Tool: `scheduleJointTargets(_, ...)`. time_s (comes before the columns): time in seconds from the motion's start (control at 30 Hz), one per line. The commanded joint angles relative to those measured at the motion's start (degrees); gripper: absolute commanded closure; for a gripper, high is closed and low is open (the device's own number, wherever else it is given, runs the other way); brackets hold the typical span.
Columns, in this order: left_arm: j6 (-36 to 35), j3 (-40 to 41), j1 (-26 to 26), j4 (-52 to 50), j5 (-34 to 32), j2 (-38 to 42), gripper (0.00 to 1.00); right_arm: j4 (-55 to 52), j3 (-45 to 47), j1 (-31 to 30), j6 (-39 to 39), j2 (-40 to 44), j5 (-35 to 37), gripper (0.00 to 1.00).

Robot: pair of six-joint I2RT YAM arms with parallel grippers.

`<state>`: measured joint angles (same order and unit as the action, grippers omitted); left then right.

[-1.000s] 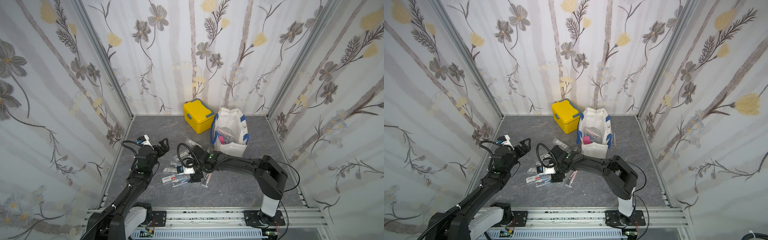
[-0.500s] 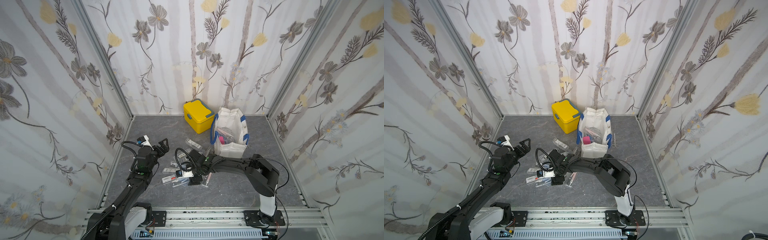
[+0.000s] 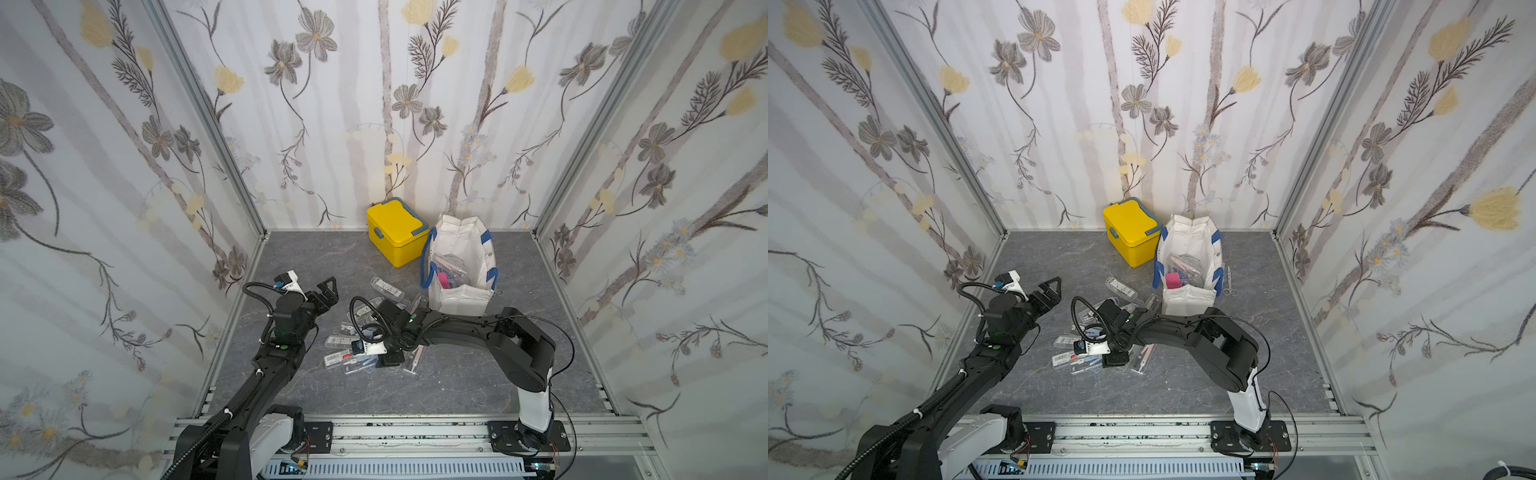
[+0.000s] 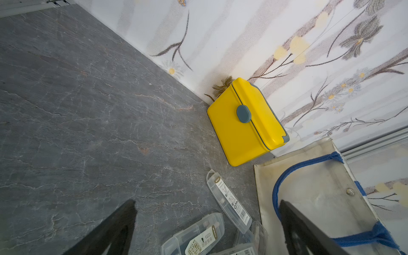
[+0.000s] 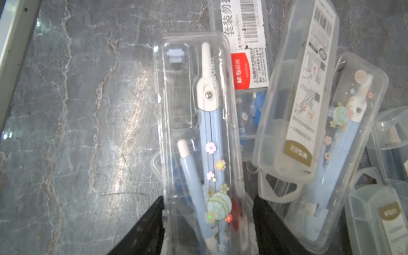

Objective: Put the compass set into the canvas bag
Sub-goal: Pick up the compass set at the center of the board.

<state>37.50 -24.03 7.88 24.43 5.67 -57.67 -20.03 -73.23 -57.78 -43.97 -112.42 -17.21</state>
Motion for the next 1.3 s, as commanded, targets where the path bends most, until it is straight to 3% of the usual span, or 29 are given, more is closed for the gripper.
scheduleJointTargets(0.0,0.4,0.3,0.0,2.3,0.2,0.0,0.00,-0.1,-0.3,0.2,-0.1,0.0,-0.7,0.42)
scheduleJointTargets(0.23,0.5,0.1,0.0,2.3,0.1,0.0,0.00,-0.5,-0.7,0.5,-0.3,-0.2,-1.2,0.54)
scheduleJointTargets(0.67,0.3,-0.3,-0.1,2.5,-0.1,-0.6,0.00,0.9,-0.2,2.2,-0.5,7.8,-2.5,0.56)
scheduleJointTargets(0.97,-2.2,-1.1,-0.7,-0.6,-3.2,1.5,0.00,6.5,-0.8,8.9,5.6,17.5,-4.3,0.58)
scheduleJointTargets(1.27,-0.8,-0.2,-0.7,0.9,-2.7,0.7,0.00,17.7,-2.4,15.8,12.5,24.3,11.1,0.59)
